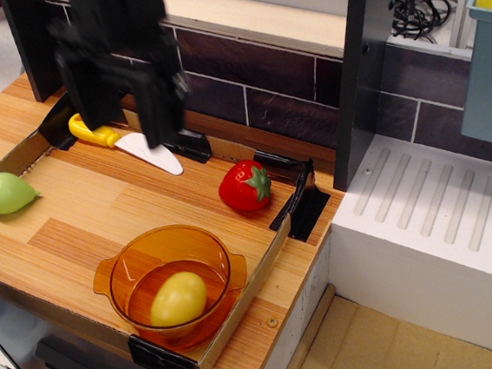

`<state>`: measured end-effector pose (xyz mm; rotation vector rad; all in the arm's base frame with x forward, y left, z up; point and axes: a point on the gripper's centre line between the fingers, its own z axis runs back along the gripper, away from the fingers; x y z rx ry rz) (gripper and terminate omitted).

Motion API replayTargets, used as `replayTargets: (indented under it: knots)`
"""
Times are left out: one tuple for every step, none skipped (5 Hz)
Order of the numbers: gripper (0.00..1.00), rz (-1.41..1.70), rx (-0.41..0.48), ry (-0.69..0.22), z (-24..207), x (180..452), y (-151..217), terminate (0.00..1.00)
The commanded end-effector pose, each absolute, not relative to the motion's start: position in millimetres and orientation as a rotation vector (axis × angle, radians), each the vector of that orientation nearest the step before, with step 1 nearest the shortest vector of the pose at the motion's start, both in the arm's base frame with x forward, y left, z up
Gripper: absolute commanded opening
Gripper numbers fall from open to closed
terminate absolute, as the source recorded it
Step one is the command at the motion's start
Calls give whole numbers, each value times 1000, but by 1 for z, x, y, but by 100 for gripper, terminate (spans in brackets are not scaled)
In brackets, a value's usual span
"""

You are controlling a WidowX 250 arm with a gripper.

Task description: Put potato in pot

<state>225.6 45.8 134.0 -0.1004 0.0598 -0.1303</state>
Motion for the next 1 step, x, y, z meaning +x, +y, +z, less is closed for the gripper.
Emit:
replayTargets:
  knots:
    - [100,-132,-82,9,148,227,48,100]
